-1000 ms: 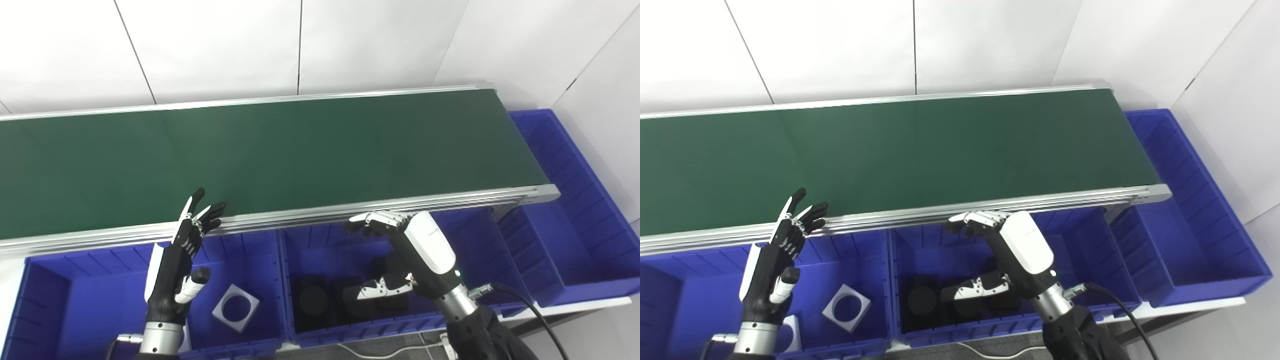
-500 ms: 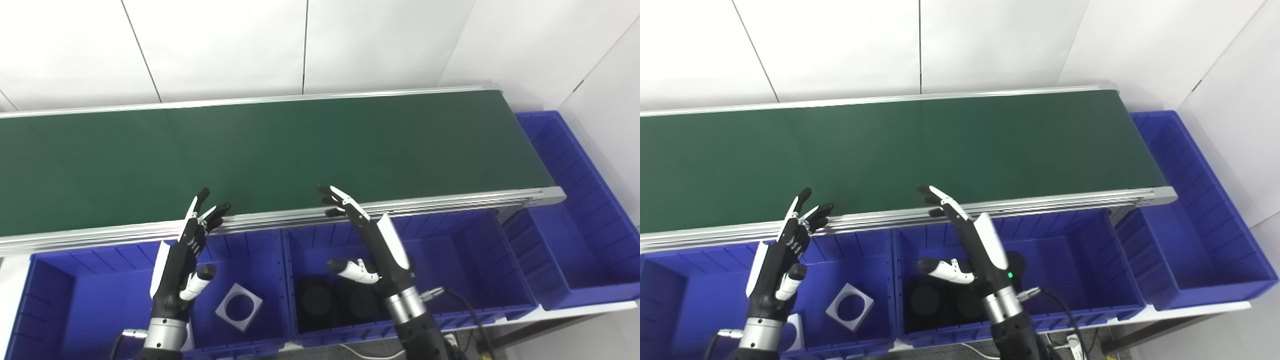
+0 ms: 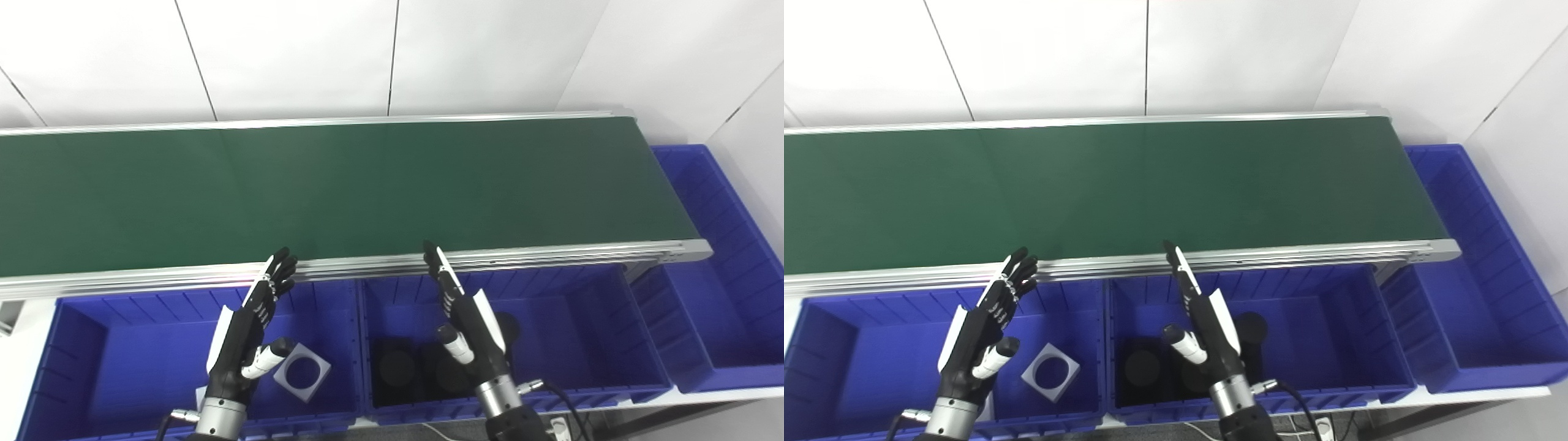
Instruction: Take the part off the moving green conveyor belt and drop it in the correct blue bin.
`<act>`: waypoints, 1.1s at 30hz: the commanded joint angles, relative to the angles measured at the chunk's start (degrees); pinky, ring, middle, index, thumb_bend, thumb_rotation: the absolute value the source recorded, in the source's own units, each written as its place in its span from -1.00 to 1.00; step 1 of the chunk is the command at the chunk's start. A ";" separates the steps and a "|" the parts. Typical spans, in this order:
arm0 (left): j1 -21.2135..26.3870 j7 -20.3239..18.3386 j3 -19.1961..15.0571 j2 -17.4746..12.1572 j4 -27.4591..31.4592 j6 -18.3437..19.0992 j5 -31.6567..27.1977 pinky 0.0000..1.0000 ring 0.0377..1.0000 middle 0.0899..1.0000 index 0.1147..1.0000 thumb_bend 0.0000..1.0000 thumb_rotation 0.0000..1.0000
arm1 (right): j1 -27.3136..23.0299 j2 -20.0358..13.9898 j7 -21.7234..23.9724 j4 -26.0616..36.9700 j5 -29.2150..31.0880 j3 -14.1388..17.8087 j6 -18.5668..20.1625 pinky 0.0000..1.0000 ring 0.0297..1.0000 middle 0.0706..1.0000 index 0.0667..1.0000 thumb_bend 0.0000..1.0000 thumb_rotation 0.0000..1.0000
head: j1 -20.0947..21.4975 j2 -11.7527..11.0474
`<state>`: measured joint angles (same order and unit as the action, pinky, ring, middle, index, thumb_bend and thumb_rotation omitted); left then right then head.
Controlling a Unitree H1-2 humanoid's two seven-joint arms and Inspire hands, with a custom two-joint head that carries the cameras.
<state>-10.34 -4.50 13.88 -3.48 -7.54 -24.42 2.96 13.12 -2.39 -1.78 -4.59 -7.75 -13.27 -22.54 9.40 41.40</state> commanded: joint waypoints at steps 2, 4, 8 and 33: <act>-0.12 1.18 0.49 -0.79 1.78 -2.51 2.58 0.86 0.91 0.90 0.84 0.95 0.67 | -0.42 0.61 0.87 0.17 0.90 -0.01 -3.71 1.00 1.00 1.00 0.99 1.00 0.99 | -0.67 0.15; -0.08 2.27 1.19 -1.01 1.63 -2.51 4.16 0.88 0.93 0.93 0.86 0.94 0.70 | -0.34 0.65 1.26 -0.06 1.44 0.09 -3.67 1.00 1.00 1.00 0.99 1.00 1.00 | -1.43 0.23; -0.13 3.99 2.57 -1.15 1.03 -2.50 5.61 0.85 0.93 0.95 0.86 0.98 0.71 | 0.06 0.47 1.72 0.28 1.68 0.54 -3.02 1.00 1.00 1.00 0.97 1.00 1.00 | -2.61 0.15; -0.68 8.89 7.47 -2.52 0.34 -2.50 5.79 0.81 0.88 0.90 0.84 0.92 0.68 | 1.53 0.02 0.34 -1.09 -0.80 -0.24 -4.32 1.00 0.96 0.95 0.92 0.99 1.00 | -3.96 -3.45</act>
<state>-11.44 3.91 21.09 -5.81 -8.70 -24.44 9.07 14.85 -2.78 -0.98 -6.28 -9.20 -13.31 -23.30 5.45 37.97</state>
